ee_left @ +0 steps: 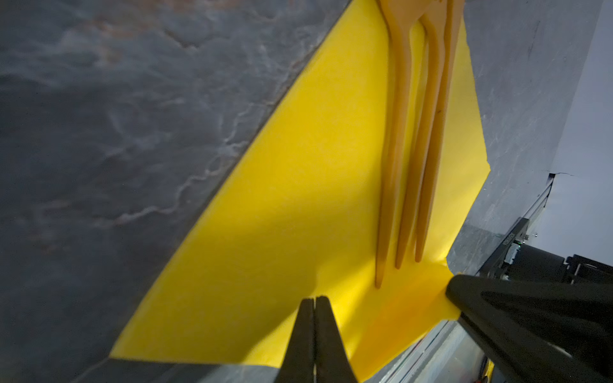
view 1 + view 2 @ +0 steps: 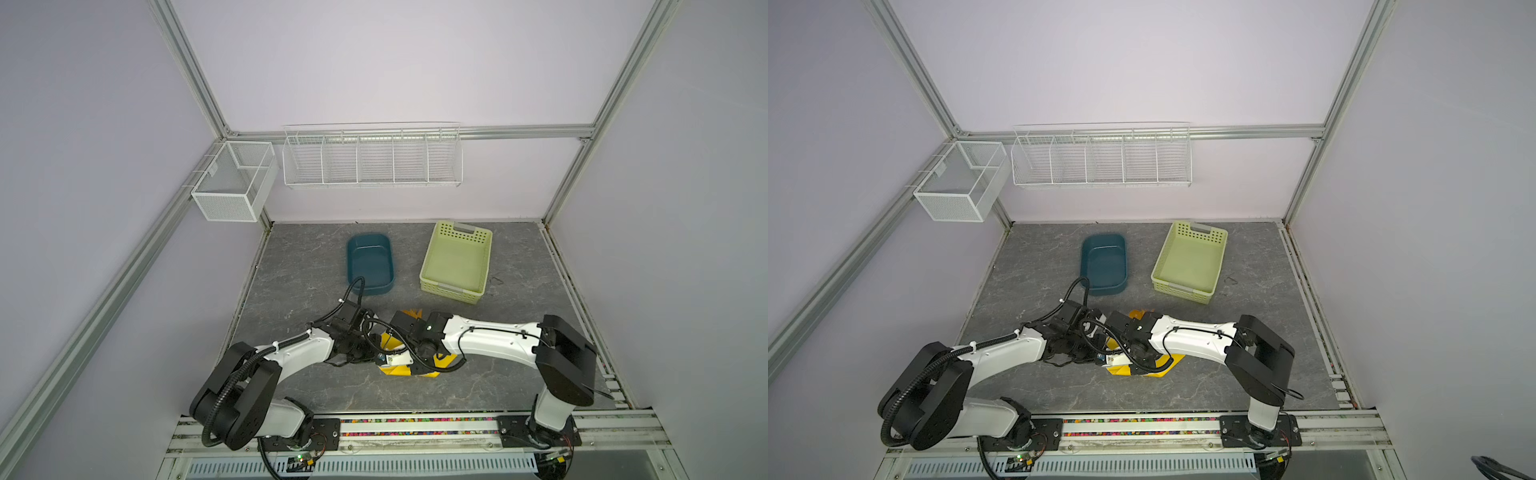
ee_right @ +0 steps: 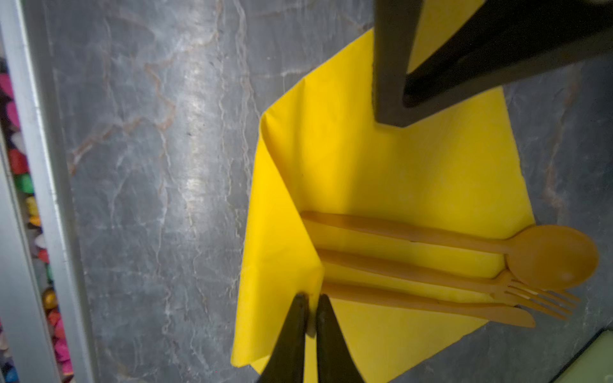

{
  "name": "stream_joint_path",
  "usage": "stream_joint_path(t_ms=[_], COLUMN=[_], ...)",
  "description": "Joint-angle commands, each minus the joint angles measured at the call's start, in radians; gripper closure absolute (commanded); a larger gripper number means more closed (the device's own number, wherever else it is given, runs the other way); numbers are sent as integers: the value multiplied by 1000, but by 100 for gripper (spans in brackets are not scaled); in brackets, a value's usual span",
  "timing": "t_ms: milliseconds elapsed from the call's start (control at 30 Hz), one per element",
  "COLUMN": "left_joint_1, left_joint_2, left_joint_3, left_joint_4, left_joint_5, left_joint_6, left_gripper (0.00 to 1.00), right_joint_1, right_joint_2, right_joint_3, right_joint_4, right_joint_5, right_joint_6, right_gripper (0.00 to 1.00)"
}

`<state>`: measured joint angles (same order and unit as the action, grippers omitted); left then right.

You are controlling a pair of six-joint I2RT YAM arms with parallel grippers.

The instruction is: Place the utensils on the paper napkin and roll it up

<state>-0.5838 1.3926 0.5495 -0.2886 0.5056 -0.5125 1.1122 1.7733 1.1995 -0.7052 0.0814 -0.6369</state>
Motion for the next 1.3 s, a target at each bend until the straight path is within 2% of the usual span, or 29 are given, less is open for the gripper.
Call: stream_joint_path(t_ms=[0,1033,1167,1267], left_joint_1=[-4,-4,-4,-4], left_joint_2=[6,26,23,7], left_joint_3=[-5,9,10,11], left_joint_4=[-10,-40,-43,-44], left_joint_5=[-6,-21,-25,-35], left_joint_6=[15,29,29,22], left_gripper=[98,99,100,100], right_joint_1=[-14,-84,-87,-87], right_joint_2=[24,84,76,59], right_joint_3=[29,68,67,56], right_joint_4=[7,33,29,28], right_joint_5=[-34,-39,-58,-88], right_joint_6=[-33,-83,-91,-101], right_gripper=[87,87,93,93])
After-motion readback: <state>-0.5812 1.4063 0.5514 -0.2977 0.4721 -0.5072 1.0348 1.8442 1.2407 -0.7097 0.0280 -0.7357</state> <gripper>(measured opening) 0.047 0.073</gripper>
